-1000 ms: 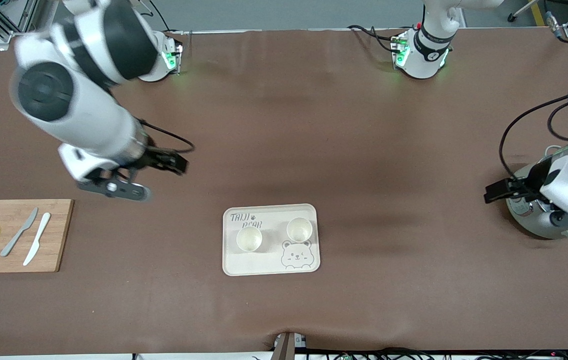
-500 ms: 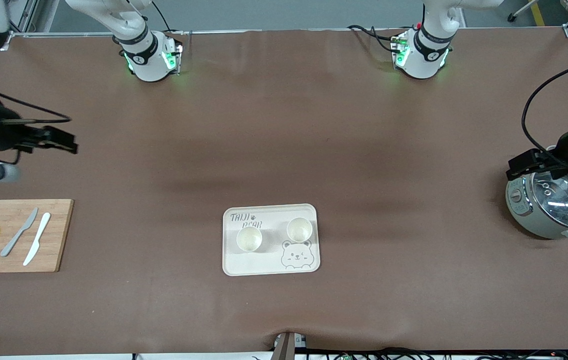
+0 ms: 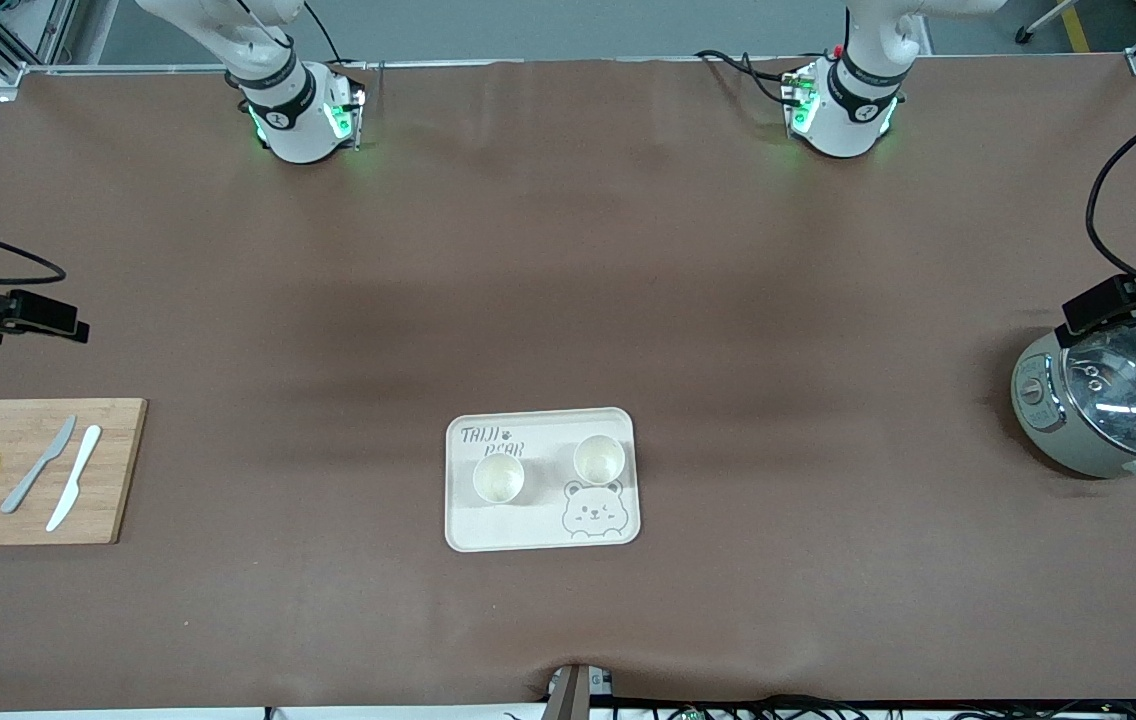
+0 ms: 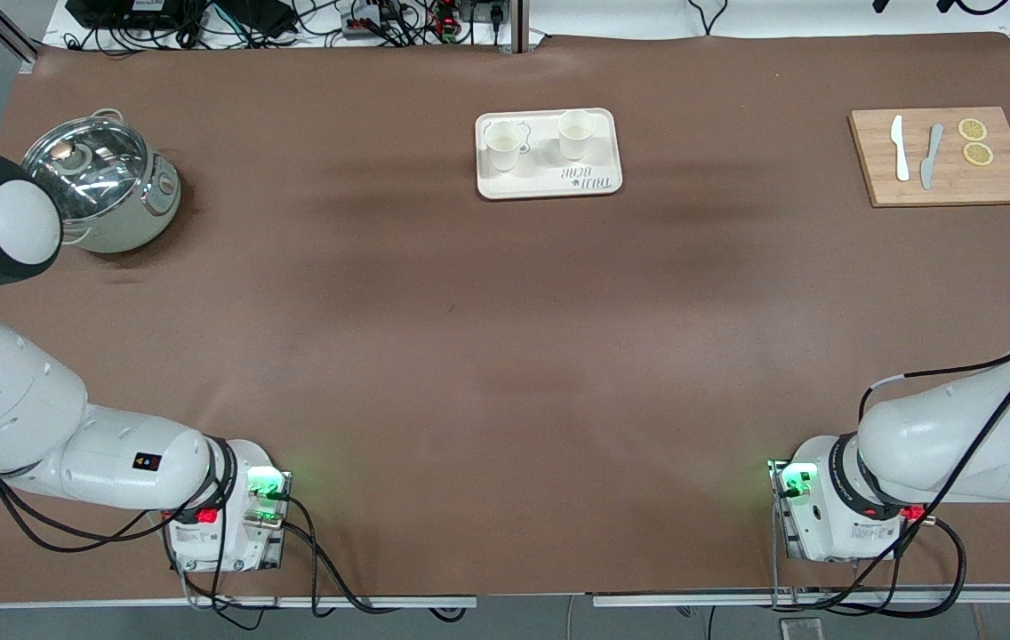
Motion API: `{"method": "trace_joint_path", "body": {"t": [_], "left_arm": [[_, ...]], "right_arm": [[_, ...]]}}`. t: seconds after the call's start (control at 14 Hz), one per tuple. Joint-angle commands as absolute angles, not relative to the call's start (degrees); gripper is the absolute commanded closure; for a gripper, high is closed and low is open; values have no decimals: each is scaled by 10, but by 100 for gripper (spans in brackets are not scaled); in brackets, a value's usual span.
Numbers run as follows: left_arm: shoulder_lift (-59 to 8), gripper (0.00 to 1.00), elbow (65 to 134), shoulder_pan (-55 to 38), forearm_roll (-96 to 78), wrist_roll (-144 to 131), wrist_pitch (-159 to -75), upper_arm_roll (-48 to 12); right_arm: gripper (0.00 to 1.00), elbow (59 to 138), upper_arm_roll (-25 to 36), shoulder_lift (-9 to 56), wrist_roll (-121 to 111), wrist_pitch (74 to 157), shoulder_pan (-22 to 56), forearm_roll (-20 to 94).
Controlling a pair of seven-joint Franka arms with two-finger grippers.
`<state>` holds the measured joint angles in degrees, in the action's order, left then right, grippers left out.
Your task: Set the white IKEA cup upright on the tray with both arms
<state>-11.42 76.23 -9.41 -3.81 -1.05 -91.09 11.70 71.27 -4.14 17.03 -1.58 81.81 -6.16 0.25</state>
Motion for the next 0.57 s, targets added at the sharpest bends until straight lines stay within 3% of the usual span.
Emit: {"method": "trace_joint_path", "body": {"t": [0.0,0.5], "left_arm": [[-117,0,748,-94,-31,-4,-897,120],[-110,0,751,-96,-26,-12,-898,119]], "right_arm": [[0,734,-51,161,-21,835,-79,-5],[0,792,-51,130,-25,879,-95,-8]]}}
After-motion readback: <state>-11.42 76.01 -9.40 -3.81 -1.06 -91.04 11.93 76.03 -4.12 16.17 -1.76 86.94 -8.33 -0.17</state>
